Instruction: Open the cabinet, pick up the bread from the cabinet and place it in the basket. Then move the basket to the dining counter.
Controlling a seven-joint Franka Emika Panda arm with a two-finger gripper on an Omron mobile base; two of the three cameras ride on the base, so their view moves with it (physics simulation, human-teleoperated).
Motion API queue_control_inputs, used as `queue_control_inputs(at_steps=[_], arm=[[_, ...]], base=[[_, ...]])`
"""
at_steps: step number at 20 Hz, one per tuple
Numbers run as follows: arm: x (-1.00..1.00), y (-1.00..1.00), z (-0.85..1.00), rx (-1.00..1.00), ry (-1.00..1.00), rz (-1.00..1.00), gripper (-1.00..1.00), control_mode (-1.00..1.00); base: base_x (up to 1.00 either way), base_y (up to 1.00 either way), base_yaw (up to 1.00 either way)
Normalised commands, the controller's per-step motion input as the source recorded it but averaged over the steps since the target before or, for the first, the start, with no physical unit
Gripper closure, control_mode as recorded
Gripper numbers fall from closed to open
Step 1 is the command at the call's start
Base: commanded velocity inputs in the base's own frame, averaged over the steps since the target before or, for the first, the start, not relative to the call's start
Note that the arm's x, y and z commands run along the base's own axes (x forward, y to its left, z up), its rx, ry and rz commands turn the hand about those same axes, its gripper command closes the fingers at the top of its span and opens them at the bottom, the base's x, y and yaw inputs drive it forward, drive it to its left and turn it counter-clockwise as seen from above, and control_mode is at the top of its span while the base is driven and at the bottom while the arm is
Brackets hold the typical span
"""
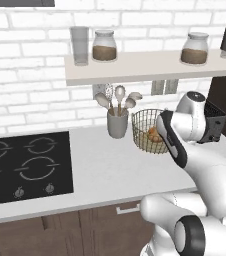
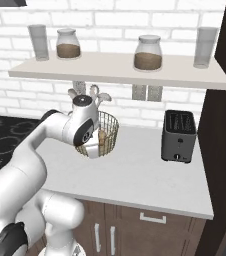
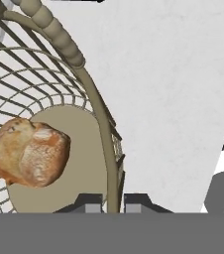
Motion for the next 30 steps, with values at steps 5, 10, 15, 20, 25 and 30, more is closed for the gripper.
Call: queue_control_inputs(at_steps=[5, 10, 15, 20, 25, 30], arm=[[0.0, 0.0, 0.0, 0.0, 0.0, 0.0, 1.0, -1.0], [0.0, 0.0, 0.0, 0.0, 0.0, 0.0, 1.0, 1.0], [0.0, 0.0, 0.0, 0.0, 0.0, 0.0, 1.0, 1.0], [0.0, 0.0, 0.0, 0.0, 0.0, 0.0, 1.0, 1.0], [0.0, 0.0, 0.0, 0.0, 0.0, 0.0, 1.0, 1.0], [0.0, 0.0, 0.0, 0.0, 0.0, 0.0, 1.0, 1.0]], base=[[0.0, 0.0, 0.0], [-0.62, -0.04, 0.0], [-0.98, -0.09, 0.0], [-0.47, -0.01, 0.34], [-0.29, -0.17, 0.93], [-0.17, -0.15, 1.0]])
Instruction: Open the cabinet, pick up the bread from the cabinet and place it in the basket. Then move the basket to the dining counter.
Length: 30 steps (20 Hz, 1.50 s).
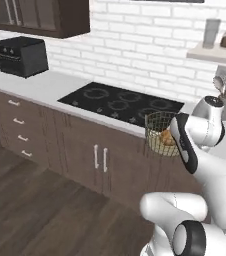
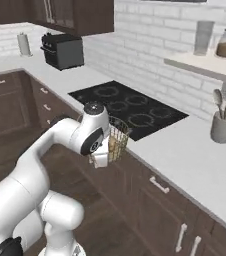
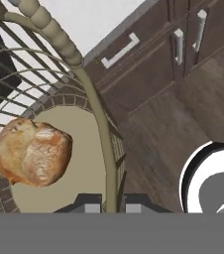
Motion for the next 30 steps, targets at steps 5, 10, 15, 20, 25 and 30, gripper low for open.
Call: queue_control_inputs(at_steps=[5, 10, 15, 20, 25, 30], arm=[[0.0, 0.0, 0.0, 0.0, 0.0, 0.0, 1.0, 1.0], [0.0, 0.0, 0.0, 0.0, 0.0, 0.0, 1.0, 1.0], [0.0, 0.0, 0.0, 0.0, 0.0, 0.0, 1.0, 1.0], [0.0, 0.0, 0.0, 0.0, 0.0, 0.0, 1.0, 1.0], [0.0, 0.0, 0.0, 0.0, 0.0, 0.0, 1.0, 1.0], [0.0, 0.0, 0.0, 0.0, 0.0, 0.0, 1.0, 1.0]], base=[[-0.1, -0.05, 1.0], [-0.05, -0.01, 1.0], [-0.05, -0.07, 1.0], [0.0, -0.12, 1.0], [0.0, -0.21, 0.95], [-0.01, -0.02, 0.86]])
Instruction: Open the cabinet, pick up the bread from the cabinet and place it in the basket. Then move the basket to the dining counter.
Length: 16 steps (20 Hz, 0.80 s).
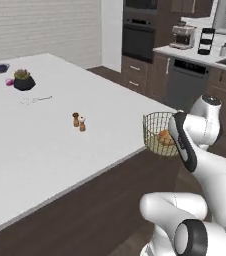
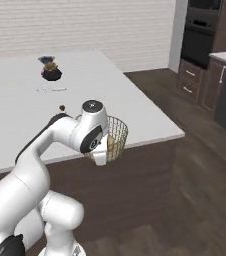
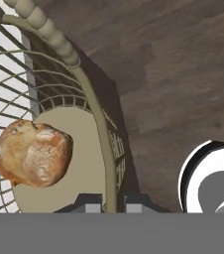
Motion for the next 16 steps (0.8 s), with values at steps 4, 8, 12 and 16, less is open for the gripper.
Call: queue_control_inputs(at_steps=[4, 8, 12, 16], arm=[[0.0, 0.0, 0.0, 0.0, 0.0, 0.0, 1.0, 1.0], [0.0, 0.0, 0.0, 0.0, 0.0, 0.0, 1.0, 1.0], [0.0, 0.0, 0.0, 0.0, 0.0, 0.0, 1.0, 1.0], [0.0, 0.0, 0.0, 0.0, 0.0, 0.0, 1.0, 1.0]], base=[[-0.01, 0.12, 0.76], [0.0, 0.73, 0.5], [0.0, 1.0, 0.36], [0.06, 0.91, 0.24]])
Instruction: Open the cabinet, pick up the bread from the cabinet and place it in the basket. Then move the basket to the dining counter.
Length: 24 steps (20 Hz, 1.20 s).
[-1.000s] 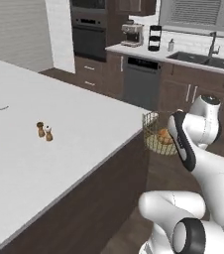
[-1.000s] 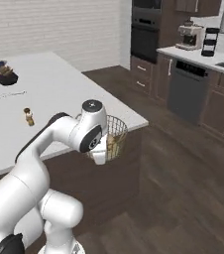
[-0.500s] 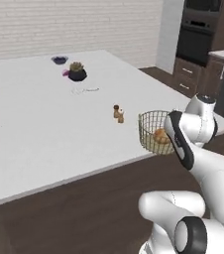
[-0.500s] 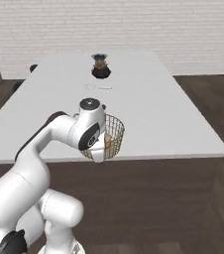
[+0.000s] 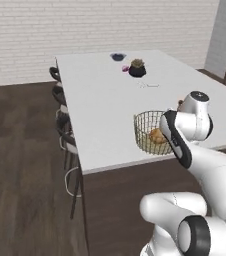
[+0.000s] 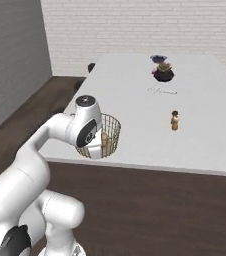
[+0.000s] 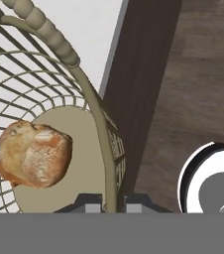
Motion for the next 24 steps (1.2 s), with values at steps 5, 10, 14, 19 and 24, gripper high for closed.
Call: queue_control_inputs(at_steps=[5, 10, 14, 19, 24], arm=[[0.0, 0.0, 0.0, 0.0, 0.0, 0.0, 1.0, 1.0], [0.0, 0.0, 0.0, 0.0, 0.0, 0.0, 1.0, 1.0], [0.0, 0.0, 0.0, 0.0, 0.0, 0.0, 1.0, 1.0], [0.0, 0.0, 0.0, 0.0, 0.0, 0.0, 1.0, 1.0], [0.7, -0.02, 0.0, 0.01, 0.09, 0.0, 1.0, -1.0]], base=[[0.71, 0.47, 0.15], [0.68, 0.11, 0.13], [0.11, 0.0, 0.08], [0.08, 0.0, 0.01], [0.0, 0.0, 0.0]])
